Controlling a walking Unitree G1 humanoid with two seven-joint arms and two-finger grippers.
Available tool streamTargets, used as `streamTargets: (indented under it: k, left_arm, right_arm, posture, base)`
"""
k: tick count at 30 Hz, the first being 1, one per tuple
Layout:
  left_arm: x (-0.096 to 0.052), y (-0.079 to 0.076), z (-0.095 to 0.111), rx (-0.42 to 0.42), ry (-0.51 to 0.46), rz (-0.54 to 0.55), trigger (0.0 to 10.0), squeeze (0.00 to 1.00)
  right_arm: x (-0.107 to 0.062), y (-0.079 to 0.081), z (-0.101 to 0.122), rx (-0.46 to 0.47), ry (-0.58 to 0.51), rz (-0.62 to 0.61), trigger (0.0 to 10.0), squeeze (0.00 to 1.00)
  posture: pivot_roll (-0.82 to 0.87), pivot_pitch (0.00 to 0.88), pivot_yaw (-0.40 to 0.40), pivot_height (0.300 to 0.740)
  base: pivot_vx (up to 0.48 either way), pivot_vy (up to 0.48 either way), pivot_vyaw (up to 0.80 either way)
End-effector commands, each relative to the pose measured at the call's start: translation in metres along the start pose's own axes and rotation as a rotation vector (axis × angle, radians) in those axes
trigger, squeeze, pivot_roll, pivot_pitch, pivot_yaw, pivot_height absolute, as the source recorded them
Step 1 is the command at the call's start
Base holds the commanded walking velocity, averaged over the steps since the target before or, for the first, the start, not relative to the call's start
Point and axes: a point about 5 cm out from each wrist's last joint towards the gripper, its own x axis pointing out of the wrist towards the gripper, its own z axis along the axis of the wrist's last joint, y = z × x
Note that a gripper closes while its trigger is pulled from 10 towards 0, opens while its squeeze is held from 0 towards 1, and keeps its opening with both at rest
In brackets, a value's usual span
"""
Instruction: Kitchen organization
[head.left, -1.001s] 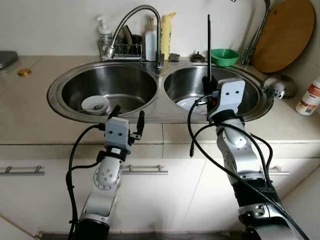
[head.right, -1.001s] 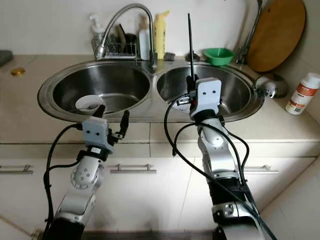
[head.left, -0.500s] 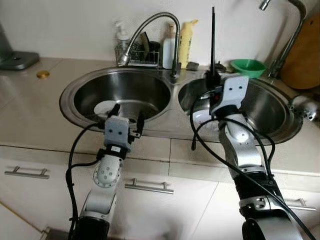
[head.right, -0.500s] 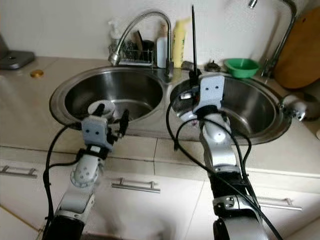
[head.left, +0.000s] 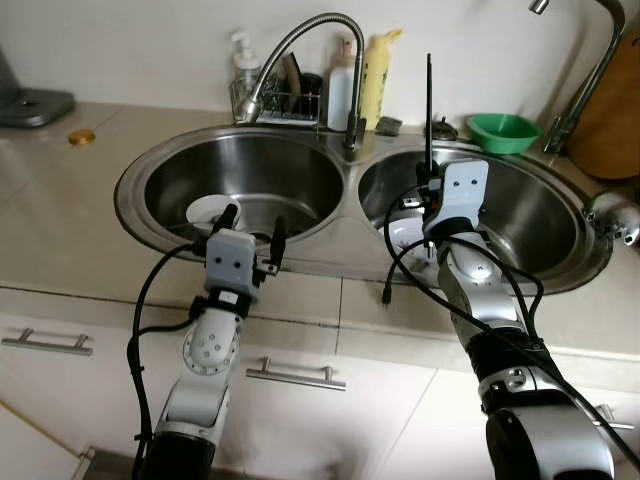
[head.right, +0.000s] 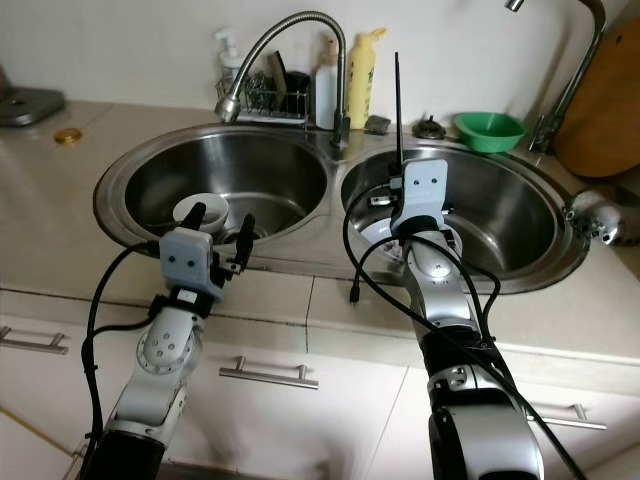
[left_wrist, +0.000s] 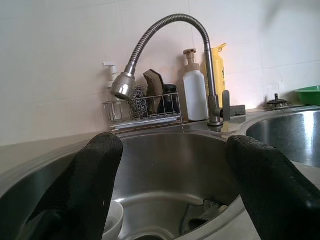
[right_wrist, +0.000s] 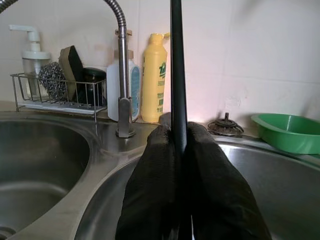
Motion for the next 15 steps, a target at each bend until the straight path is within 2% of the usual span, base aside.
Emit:
streamTargets:
  k: [1, 7, 8, 9, 10, 11, 12, 13, 15]
  left_arm:
    - [0.001, -0.003, 0.002, -0.001, -0.007, -0.016, 10.0, 0.0]
    - [0.001, -0.004, 0.002, -0.002, -0.006, -0.017, 10.0, 0.0]
    - [0.001, -0.004, 0.002, -0.002, -0.005, -0.017, 10.0, 0.0]
    - [0.0, -0.004, 0.002, -0.001, -0.003, -0.016, 10.0, 0.0]
    - [0.0, -0.003, 0.002, 0.0, -0.002, -0.015, 10.0, 0.0]
    - [-0.001, -0.003, 0.001, 0.001, 0.0, -0.015, 10.0, 0.0]
    - [-0.001, -0.003, 0.001, 0.001, 0.001, -0.015, 10.0, 0.0]
    - [-0.002, -0.002, 0.001, 0.002, 0.003, -0.015, 10.0, 0.0]
    - [-0.002, -0.003, 0.001, 0.001, 0.006, -0.015, 10.0, 0.0]
  right_arm:
    - [0.004, -0.007, 0.001, 0.031, 0.005, -0.029, 0.0, 0.0]
    - [0.006, -0.007, -0.011, 0.025, 0.078, -0.031, 0.0, 0.0]
    - [0.005, -0.008, -0.013, 0.017, 0.094, -0.035, 1.5, 0.0]
    - [0.005, -0.009, -0.016, 0.01, 0.111, -0.042, 3.7, 0.0]
    - [0.004, -0.01, -0.019, 0.007, 0.128, -0.053, 5.0, 0.0]
    - [0.003, -0.012, -0.022, 0.017, 0.15, -0.069, 7.7, 0.0]
    - [0.003, -0.013, -0.024, 0.026, 0.163, -0.078, 7.7, 0.0]
    - [0.003, -0.016, -0.028, 0.052, 0.201, -0.094, 10.0, 0.0]
    - [0.002, -0.018, -0.029, 0.048, 0.216, -0.107, 10.0, 0.0]
  posture:
    - [0.1, 0.0, -0.021, 0.74]
    - [0.11, 0.0, -0.026, 0.74]
    - [0.11, 0.0, -0.026, 0.74]
    - [0.11, 0.0, -0.027, 0.74]
    - [0.11, 0.0, -0.027, 0.74]
    - [0.11, 0.0, -0.027, 0.74]
    - [0.12, 0.0, -0.028, 0.74]
    - [0.11, 0.0, -0.028, 0.74]
    - [0.11, 0.0, -0.027, 0.74]
  base:
    - [0.0, 0.0, 0.0]
    - [0.0, 0.0, 0.0]
    - [0.0, 0.0, 0.0]
    - [0.0, 0.0, 0.0]
    - [0.0, 0.0, 0.0]
    - [0.0, 0.0, 0.0]
    - [0.0, 0.0, 0.0]
    - [0.0, 0.0, 0.0]
    - [0.0, 0.0, 0.0]
